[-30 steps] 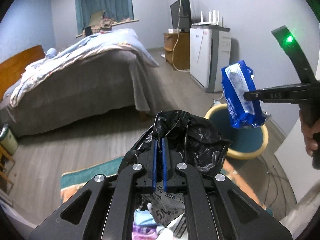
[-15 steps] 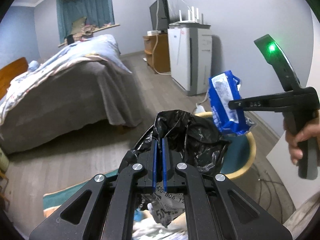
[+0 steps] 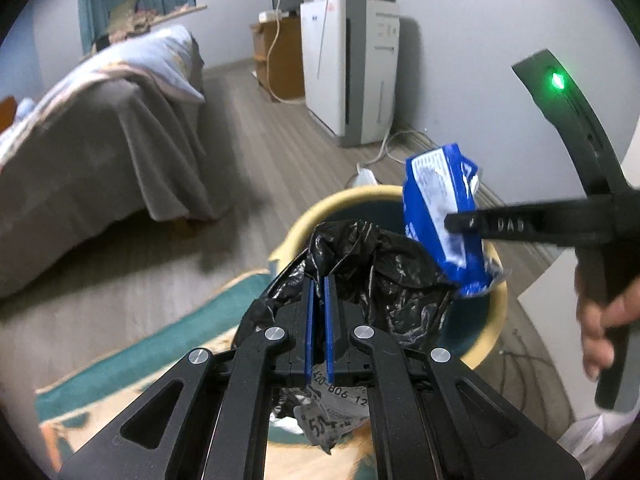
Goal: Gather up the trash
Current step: 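Carry both bags over the wastebasket and open both tools to drop them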
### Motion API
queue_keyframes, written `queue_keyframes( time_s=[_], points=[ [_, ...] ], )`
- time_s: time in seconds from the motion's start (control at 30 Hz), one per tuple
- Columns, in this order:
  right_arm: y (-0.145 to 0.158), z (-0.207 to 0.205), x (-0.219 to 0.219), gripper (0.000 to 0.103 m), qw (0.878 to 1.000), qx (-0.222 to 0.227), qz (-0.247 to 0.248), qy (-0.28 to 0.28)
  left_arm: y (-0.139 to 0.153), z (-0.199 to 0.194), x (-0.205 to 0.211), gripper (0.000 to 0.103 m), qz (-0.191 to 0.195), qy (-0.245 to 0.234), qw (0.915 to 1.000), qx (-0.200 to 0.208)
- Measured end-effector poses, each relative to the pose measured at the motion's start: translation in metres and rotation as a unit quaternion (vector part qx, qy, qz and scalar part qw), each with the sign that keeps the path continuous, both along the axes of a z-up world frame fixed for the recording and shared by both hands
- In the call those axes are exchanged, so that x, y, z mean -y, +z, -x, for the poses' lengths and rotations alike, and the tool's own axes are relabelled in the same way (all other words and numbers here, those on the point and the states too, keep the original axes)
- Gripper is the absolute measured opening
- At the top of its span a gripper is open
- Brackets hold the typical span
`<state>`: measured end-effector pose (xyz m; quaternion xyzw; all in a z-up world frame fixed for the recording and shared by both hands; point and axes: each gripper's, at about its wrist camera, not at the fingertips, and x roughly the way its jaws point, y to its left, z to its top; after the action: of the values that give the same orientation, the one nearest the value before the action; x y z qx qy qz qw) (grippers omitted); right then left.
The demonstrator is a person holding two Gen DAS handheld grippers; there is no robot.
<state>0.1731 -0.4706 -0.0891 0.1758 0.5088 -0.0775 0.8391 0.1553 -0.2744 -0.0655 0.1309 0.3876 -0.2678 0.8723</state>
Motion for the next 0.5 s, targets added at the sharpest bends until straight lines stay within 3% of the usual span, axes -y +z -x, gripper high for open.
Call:
queue_keyframes(
  time_s=[0.23,0.33,0.37,0.43,0.5],
  points=[
    [-0.016,-0.003,0.005,0.009,1.0,-0.02,-0.017,-0.005,-0.013,-0.007,0.021,0.006,0.007,-0.011,0.9999,0.003],
    [-0.018,-0.005,0.005,0.011,1.0,-0.023,-0.014,-0.01,-0.018,-0.011,0.028,0.013,0.0,-0.015,0.9999,0.003],
    [-0.019,-0.003,0.006,0.014,1.0,-0.024,-0.014,-0.01,-0.019,-0.011,0.03,0.014,-0.004,-0.016,0.9999,0.003],
    [-0.02,-0.004,0.007,0.03,1.0,-0.026,-0.012,-0.013,-0.02,-0.012,0.031,0.017,-0.003,-0.015,0.9999,0.001],
    [-0.021,-0.005,0.009,0.037,1.0,-0.026,-0.011,-0.014,-0.022,-0.014,0.029,0.023,-0.001,-0.012,0.9999,-0.004]
  ],
)
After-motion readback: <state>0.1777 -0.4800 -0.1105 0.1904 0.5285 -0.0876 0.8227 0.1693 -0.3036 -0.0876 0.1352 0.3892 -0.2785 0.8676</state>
